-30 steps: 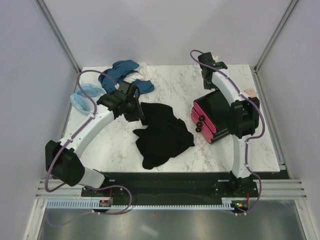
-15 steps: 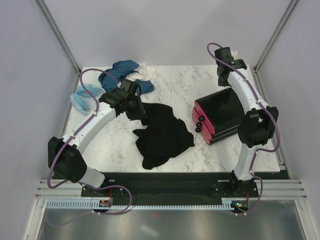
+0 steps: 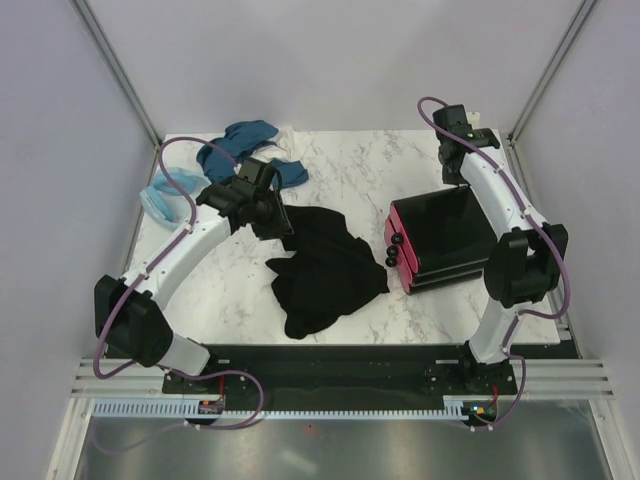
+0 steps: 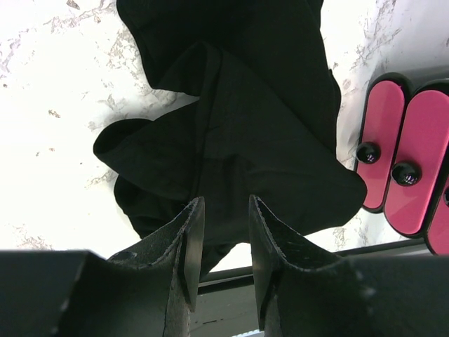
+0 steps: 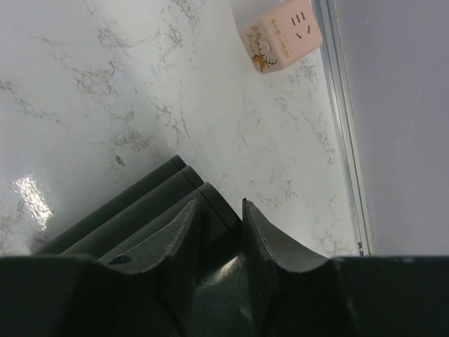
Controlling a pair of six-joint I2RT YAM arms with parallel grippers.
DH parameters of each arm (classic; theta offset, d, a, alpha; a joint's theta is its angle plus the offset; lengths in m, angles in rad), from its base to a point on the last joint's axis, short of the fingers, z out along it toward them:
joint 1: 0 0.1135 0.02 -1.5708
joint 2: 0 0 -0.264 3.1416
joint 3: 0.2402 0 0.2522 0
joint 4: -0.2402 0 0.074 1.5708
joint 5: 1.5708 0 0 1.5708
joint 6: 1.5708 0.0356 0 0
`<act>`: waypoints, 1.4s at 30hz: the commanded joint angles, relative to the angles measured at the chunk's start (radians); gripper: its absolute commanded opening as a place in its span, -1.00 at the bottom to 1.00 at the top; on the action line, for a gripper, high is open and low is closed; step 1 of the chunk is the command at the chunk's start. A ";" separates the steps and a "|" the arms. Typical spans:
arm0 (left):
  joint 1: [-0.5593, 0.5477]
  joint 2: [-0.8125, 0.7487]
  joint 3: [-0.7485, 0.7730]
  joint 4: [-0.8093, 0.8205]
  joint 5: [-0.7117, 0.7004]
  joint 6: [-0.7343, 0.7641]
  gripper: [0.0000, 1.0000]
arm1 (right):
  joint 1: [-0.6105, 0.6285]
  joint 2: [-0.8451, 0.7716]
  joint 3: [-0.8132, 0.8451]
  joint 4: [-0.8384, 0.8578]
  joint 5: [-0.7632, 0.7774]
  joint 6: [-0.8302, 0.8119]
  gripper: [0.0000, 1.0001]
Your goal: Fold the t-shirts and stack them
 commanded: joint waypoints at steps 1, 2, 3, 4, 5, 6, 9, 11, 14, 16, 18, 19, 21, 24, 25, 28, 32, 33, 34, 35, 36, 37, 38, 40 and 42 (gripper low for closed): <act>0.004 -0.041 0.002 0.023 0.009 0.012 -0.21 | 0.006 -0.054 -0.075 -0.092 -0.022 0.017 -0.24; 0.004 -0.041 -0.001 0.026 0.007 0.014 -0.21 | 0.006 -0.058 -0.082 -0.095 -0.022 0.020 -0.24; 0.004 -0.041 -0.002 0.026 0.007 0.015 -0.21 | 0.005 -0.063 -0.086 -0.101 -0.021 0.023 -0.26; 0.004 -0.041 -0.004 0.024 0.007 0.015 -0.22 | 0.006 -0.064 -0.094 -0.110 -0.015 0.029 -0.27; 0.004 -0.039 -0.004 0.026 0.009 0.015 -0.21 | 0.006 -0.074 -0.100 -0.128 -0.013 0.042 -0.27; 0.004 -0.039 -0.004 0.027 0.009 0.014 -0.21 | 0.006 -0.081 -0.109 -0.131 -0.010 0.051 -0.21; 0.004 -0.041 -0.012 0.032 0.010 0.008 -0.21 | 0.006 -0.152 -0.144 -0.070 -0.002 0.060 0.05; 0.004 -0.039 -0.015 0.033 0.012 0.006 -0.21 | 0.006 -0.201 -0.105 -0.020 -0.059 0.059 0.04; 0.004 -0.042 -0.016 0.033 0.015 0.005 -0.21 | 0.014 -0.224 0.024 0.005 -0.204 0.056 0.04; 0.004 -0.041 -0.018 0.035 0.016 0.002 -0.22 | 0.023 -0.230 0.093 0.008 -0.283 0.077 0.04; 0.004 -0.047 -0.018 0.035 0.016 -0.001 -0.22 | 0.042 -0.239 0.095 0.023 -0.399 0.098 -0.03; 0.004 -0.048 -0.019 0.035 0.016 -0.004 -0.22 | 0.048 -0.254 0.071 0.029 -0.428 0.126 -0.07; 0.004 -0.055 -0.028 0.036 0.016 -0.011 -0.22 | 0.085 -0.267 0.025 0.056 -0.514 0.138 -0.64; 0.004 -0.062 -0.041 0.039 0.018 -0.017 -0.22 | 0.161 -0.287 -0.086 0.068 -0.510 0.158 -1.00; 0.004 -0.067 -0.047 0.038 0.018 -0.018 -0.22 | 0.210 -0.293 -0.138 0.075 -0.502 0.166 -1.00; 0.004 -0.077 -0.061 0.043 0.021 -0.024 -0.22 | 0.279 -0.313 -0.216 0.097 -0.476 0.197 -1.00; 0.004 -0.082 -0.078 0.047 0.027 -0.034 -0.23 | 0.353 -0.310 -0.269 0.128 -0.449 0.235 -1.00; 0.004 -0.084 -0.081 0.047 0.029 -0.034 -0.23 | 0.362 -0.305 -0.270 0.128 -0.437 0.237 -1.00; 0.004 -0.087 -0.082 0.047 0.030 -0.035 -0.23 | 0.378 -0.295 -0.267 0.125 -0.418 0.237 -1.00; 0.002 -0.088 -0.084 0.047 0.030 -0.037 -0.23 | 0.384 -0.290 -0.264 0.126 -0.409 0.237 -1.00; 0.004 -0.090 -0.087 0.049 0.030 -0.037 -0.23 | 0.390 -0.284 -0.257 0.123 -0.400 0.237 -1.00; 0.004 -0.091 -0.087 0.049 0.029 -0.038 -0.23 | 0.402 -0.267 -0.244 0.102 -0.384 0.235 -1.00; 0.004 -0.096 -0.087 0.049 0.029 -0.038 -0.23 | 0.408 -0.256 -0.235 0.086 -0.354 0.234 -1.00; 0.002 -0.102 -0.091 0.049 0.026 -0.037 -0.23 | 0.422 -0.221 -0.197 0.038 -0.326 0.224 -1.00; 0.004 -0.105 -0.096 0.049 0.024 -0.037 -0.23 | 0.424 -0.178 -0.163 0.001 -0.297 0.218 -1.00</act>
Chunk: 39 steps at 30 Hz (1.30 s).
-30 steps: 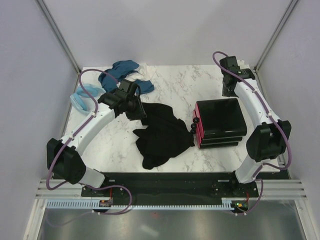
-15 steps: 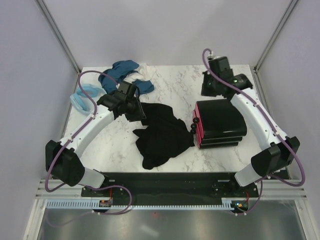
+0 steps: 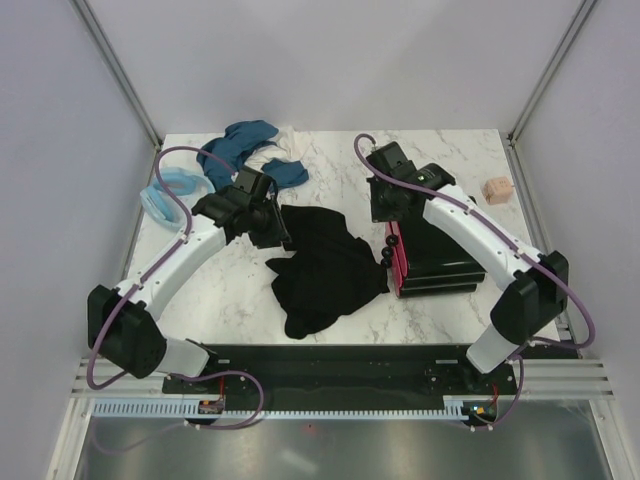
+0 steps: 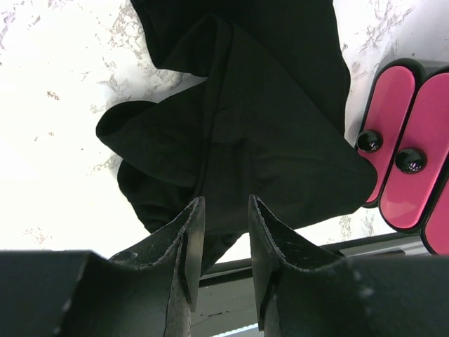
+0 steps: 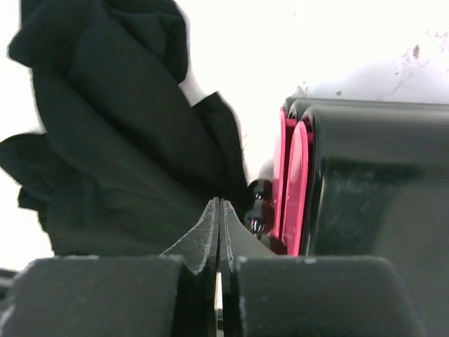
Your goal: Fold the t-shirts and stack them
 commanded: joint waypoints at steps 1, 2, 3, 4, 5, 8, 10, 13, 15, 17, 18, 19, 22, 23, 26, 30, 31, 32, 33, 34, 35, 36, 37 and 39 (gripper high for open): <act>0.004 -0.043 -0.008 0.024 0.003 -0.035 -0.23 | 0.019 0.080 0.090 -0.096 0.102 0.002 -1.00; 0.004 -0.045 -0.010 0.024 0.003 -0.038 -0.23 | 0.022 0.089 0.093 -0.104 0.114 0.000 -1.00; 0.004 -0.048 -0.013 0.025 0.003 -0.036 -0.24 | 0.023 0.097 0.097 -0.113 0.134 0.003 -1.00; 0.004 -0.049 -0.014 0.027 0.003 -0.038 -0.23 | 0.026 0.095 0.094 -0.115 0.145 0.009 -1.00; 0.004 -0.049 -0.016 0.025 0.003 -0.038 -0.23 | 0.026 0.094 0.089 -0.117 0.153 0.012 -1.00; 0.004 -0.053 -0.016 0.025 0.000 -0.038 -0.23 | 0.026 0.086 0.078 -0.120 0.203 0.032 -1.00; 0.004 -0.054 -0.016 0.027 0.000 -0.038 -0.23 | 0.025 0.092 0.075 -0.140 0.254 0.038 -1.00; 0.004 -0.051 -0.016 0.025 0.000 -0.039 -0.23 | 0.026 0.100 0.074 -0.172 0.320 0.057 -1.00; 0.004 -0.051 -0.017 0.027 0.001 -0.039 -0.23 | 0.025 0.100 0.064 -0.187 0.338 0.066 -1.00; 0.004 -0.051 -0.019 0.027 0.000 -0.038 -0.23 | 0.023 0.100 0.054 -0.195 0.357 0.074 -1.00; 0.004 -0.051 -0.019 0.027 0.001 -0.038 -0.23 | 0.017 0.097 0.040 -0.198 0.355 0.080 -1.00; 0.004 -0.053 -0.021 0.027 0.000 -0.039 -0.24 | 0.006 0.095 0.031 -0.199 0.352 0.081 -1.00; 0.004 -0.057 -0.024 0.027 -0.002 -0.038 -0.23 | -0.026 0.074 -0.014 -0.199 0.340 0.090 -1.00; 0.004 -0.057 -0.027 0.027 -0.002 -0.036 -0.23 | -0.033 0.068 -0.025 -0.201 0.337 0.090 -1.00; 0.004 -0.062 -0.033 0.027 -0.005 -0.036 -0.24 | -0.069 0.034 -0.081 -0.199 0.346 0.086 -1.00; 0.004 -0.060 -0.039 0.028 -0.002 -0.036 -0.23 | -0.133 -0.017 -0.121 -0.189 0.331 0.075 -1.00; 0.004 -0.062 -0.039 0.028 -0.002 -0.038 -0.23 | -0.138 -0.023 -0.127 -0.186 0.331 0.069 -1.00; 0.004 -0.060 -0.039 0.028 0.000 -0.036 -0.24 | -0.142 -0.027 -0.132 -0.184 0.331 0.070 -1.00; 0.004 -0.059 -0.039 0.028 0.003 -0.038 -0.23 | -0.150 -0.030 -0.134 -0.184 0.335 0.071 -1.00; 0.004 -0.059 -0.039 0.030 0.003 -0.038 -0.24 | -0.155 -0.032 -0.137 -0.183 0.332 0.072 -1.00; 0.004 -0.059 -0.039 0.030 0.006 -0.039 -0.24 | -0.159 -0.033 -0.143 -0.178 0.328 0.074 -1.00; 0.004 -0.060 -0.039 0.030 0.006 -0.039 -0.24 | -0.167 -0.032 -0.146 -0.175 0.329 0.077 -1.00; 0.004 -0.063 -0.039 0.030 0.006 -0.039 -0.24 | -0.170 -0.033 -0.149 -0.172 0.328 0.078 -1.00; 0.004 -0.068 -0.040 0.028 0.004 -0.038 -0.24 | -0.179 -0.029 -0.150 -0.163 0.325 0.069 -1.00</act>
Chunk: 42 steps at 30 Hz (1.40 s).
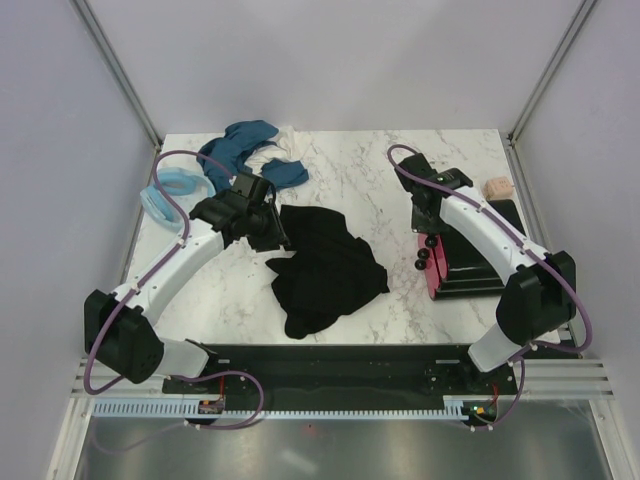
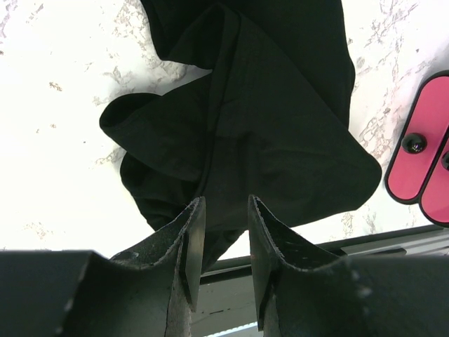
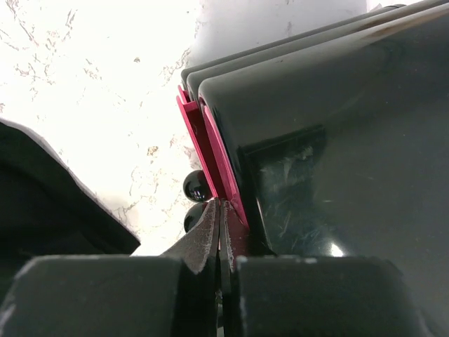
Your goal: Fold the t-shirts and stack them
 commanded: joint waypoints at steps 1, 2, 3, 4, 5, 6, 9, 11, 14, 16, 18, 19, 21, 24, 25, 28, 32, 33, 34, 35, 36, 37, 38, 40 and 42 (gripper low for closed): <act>0.004 -0.037 -0.005 0.022 0.004 -0.032 -0.24 | -0.021 -0.023 -0.015 -0.010 0.039 -0.018 -1.00; 0.004 -0.043 -0.007 0.022 0.001 -0.032 -0.24 | -0.027 -0.020 -0.016 -0.010 0.042 -0.021 -1.00; 0.004 -0.046 -0.008 0.022 0.001 -0.030 -0.24 | -0.042 -0.020 -0.018 -0.010 0.042 -0.025 -1.00; 0.004 -0.050 -0.015 0.022 -0.001 -0.030 -0.24 | -0.051 -0.023 -0.021 -0.010 0.044 -0.025 -1.00; 0.004 -0.055 -0.016 0.022 -0.002 -0.033 -0.24 | -0.059 -0.026 -0.024 -0.010 0.044 -0.030 -1.00; 0.004 -0.060 -0.018 0.022 -0.002 -0.033 -0.24 | -0.077 -0.028 -0.026 -0.012 0.047 -0.033 -1.00; 0.004 -0.064 -0.027 0.022 -0.002 -0.036 -0.24 | -0.114 -0.037 -0.035 -0.010 0.051 -0.047 -1.00; 0.004 -0.064 -0.030 0.022 -0.002 -0.038 -0.24 | -0.128 -0.042 -0.041 -0.007 0.051 -0.057 -1.00; 0.004 -0.061 -0.028 0.022 -0.001 -0.041 -0.24 | -0.152 -0.049 -0.053 -0.002 0.050 -0.071 -1.00; 0.004 -0.060 -0.027 0.022 -0.002 -0.043 -0.24 | -0.169 -0.054 -0.059 -0.001 0.054 -0.077 -1.00; 0.004 -0.060 -0.027 0.022 -0.001 -0.047 -0.24 | -0.189 -0.061 -0.075 0.008 0.053 -0.084 -1.00; 0.004 -0.060 -0.027 0.022 -0.001 -0.047 -0.24 | -0.195 -0.065 -0.084 0.010 0.053 -0.087 -1.00; 0.004 -0.058 -0.027 0.022 -0.001 -0.049 -0.24 | -0.217 -0.068 -0.093 0.016 0.051 -0.096 -1.00; 0.004 -0.058 -0.027 0.022 0.001 -0.052 -0.24 | -0.243 -0.075 -0.109 0.024 0.053 -0.110 -1.00; 0.004 -0.058 -0.027 0.022 0.001 -0.052 -0.24 | -0.251 -0.078 -0.112 0.024 0.053 -0.111 -1.00; 0.004 -0.057 -0.025 0.022 0.002 -0.053 -0.24 | -0.280 -0.086 -0.116 0.030 0.053 -0.125 -1.00; 0.004 -0.052 -0.025 0.022 0.007 -0.055 -0.24 | -0.300 -0.091 -0.119 0.041 0.019 -0.150 -1.00; 0.004 -0.050 -0.024 0.023 0.008 -0.055 -0.24 | -0.298 -0.092 -0.115 0.042 0.011 -0.153 -0.94; 0.004 -0.047 -0.024 0.022 0.013 -0.055 -0.24 | -0.300 -0.092 -0.109 0.047 -0.024 -0.156 -0.84; 0.004 -0.044 -0.022 0.022 0.016 -0.056 -0.24 | -0.298 -0.097 -0.104 0.053 -0.042 -0.163 -0.66; 0.004 -0.043 -0.021 0.023 0.019 -0.058 -0.24 | -0.300 -0.101 -0.090 0.054 -0.051 -0.163 -0.51; 0.002 -0.041 -0.019 0.023 0.019 -0.058 -0.24 | -0.298 -0.104 -0.080 0.053 -0.065 -0.168 -0.28; 0.004 -0.040 -0.018 0.023 0.019 -0.059 -0.24 | -0.298 -0.106 -0.066 0.056 -0.112 -0.168 -0.16; 0.004 -0.037 -0.013 0.023 0.019 -0.058 -0.24 | -0.298 -0.124 -0.021 0.060 -0.162 -0.166 -0.14; 0.002 -0.032 -0.008 0.023 0.021 -0.056 -0.25 | -0.294 -0.143 0.044 0.058 -0.223 -0.159 -0.02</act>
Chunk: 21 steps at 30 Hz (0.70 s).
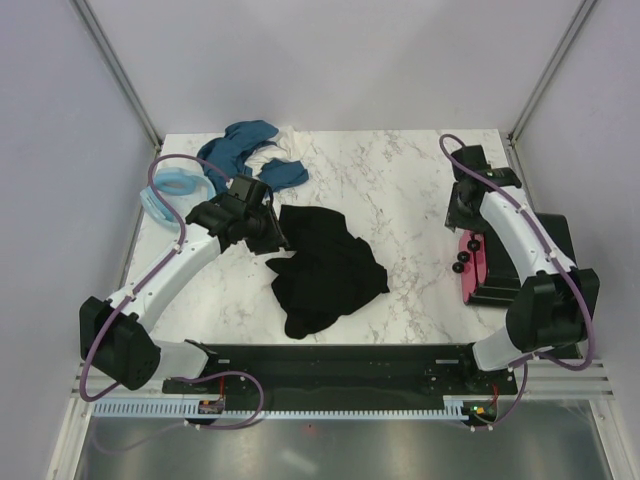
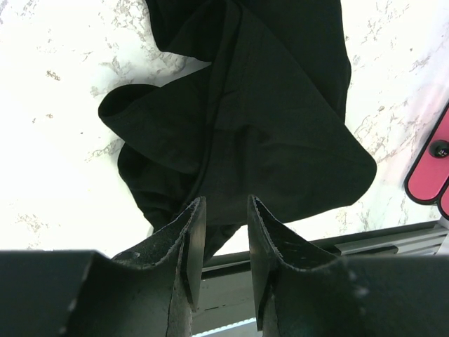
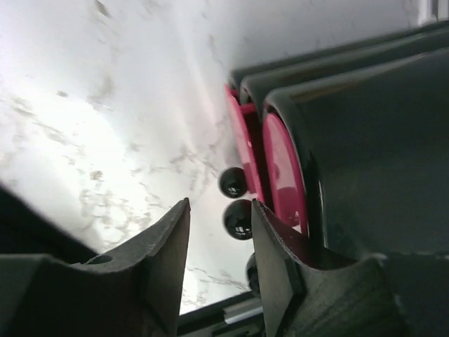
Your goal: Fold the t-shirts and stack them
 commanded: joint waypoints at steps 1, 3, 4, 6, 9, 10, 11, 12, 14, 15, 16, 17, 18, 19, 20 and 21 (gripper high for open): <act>0.002 0.006 0.017 0.023 0.015 -0.032 -0.26 | 0.003 -0.079 0.152 0.000 -0.123 0.015 0.00; 0.002 0.008 0.019 0.026 0.018 -0.035 -0.26 | 0.007 -0.095 0.219 0.000 -0.156 0.026 0.05; 0.002 0.009 0.019 0.028 0.018 -0.037 -0.26 | 0.010 -0.096 0.242 0.000 -0.172 0.032 0.05; 0.002 0.011 0.019 0.028 0.018 -0.037 -0.27 | 0.012 -0.107 0.285 0.009 -0.217 0.036 0.04; 0.002 0.008 0.017 0.031 0.020 -0.040 -0.26 | 0.013 -0.142 0.263 0.093 -0.334 0.046 0.03; 0.001 0.005 0.017 0.032 0.018 -0.040 -0.26 | 0.027 -0.156 0.232 0.191 -0.394 0.046 0.03; 0.001 0.003 0.016 0.035 0.017 -0.043 -0.26 | 0.044 -0.170 0.189 0.257 -0.437 0.035 0.13; 0.001 0.005 0.017 0.037 0.015 -0.043 -0.24 | 0.068 -0.188 0.081 0.378 -0.456 0.017 0.21; 0.001 0.009 0.024 0.035 0.004 -0.044 -0.20 | 0.145 -0.173 0.022 0.404 -0.435 0.003 0.23; 0.001 0.014 0.034 0.028 -0.002 -0.037 -0.19 | 0.165 -0.135 0.046 0.360 -0.444 0.007 0.25; 0.001 0.015 0.046 0.017 -0.019 -0.032 -0.17 | 0.208 -0.132 0.047 0.358 -0.447 0.016 0.27; 0.001 0.006 0.063 0.000 -0.032 -0.024 -0.15 | 0.230 -0.142 0.037 0.376 -0.446 0.023 0.32; 0.002 -0.005 0.067 -0.001 -0.034 -0.023 -0.14 | 0.243 -0.180 -0.022 0.447 -0.455 0.047 0.33; 0.005 -0.017 0.070 -0.003 -0.093 -0.021 -0.11 | 0.250 -0.201 -0.063 0.483 -0.464 0.062 0.33; 0.008 -0.037 0.073 -0.011 -0.112 -0.023 -0.08 | 0.250 -0.214 -0.092 0.499 -0.467 0.079 0.33; 0.013 -0.047 0.076 -0.014 -0.126 -0.023 -0.05 | 0.251 -0.213 -0.115 0.479 -0.475 0.090 0.32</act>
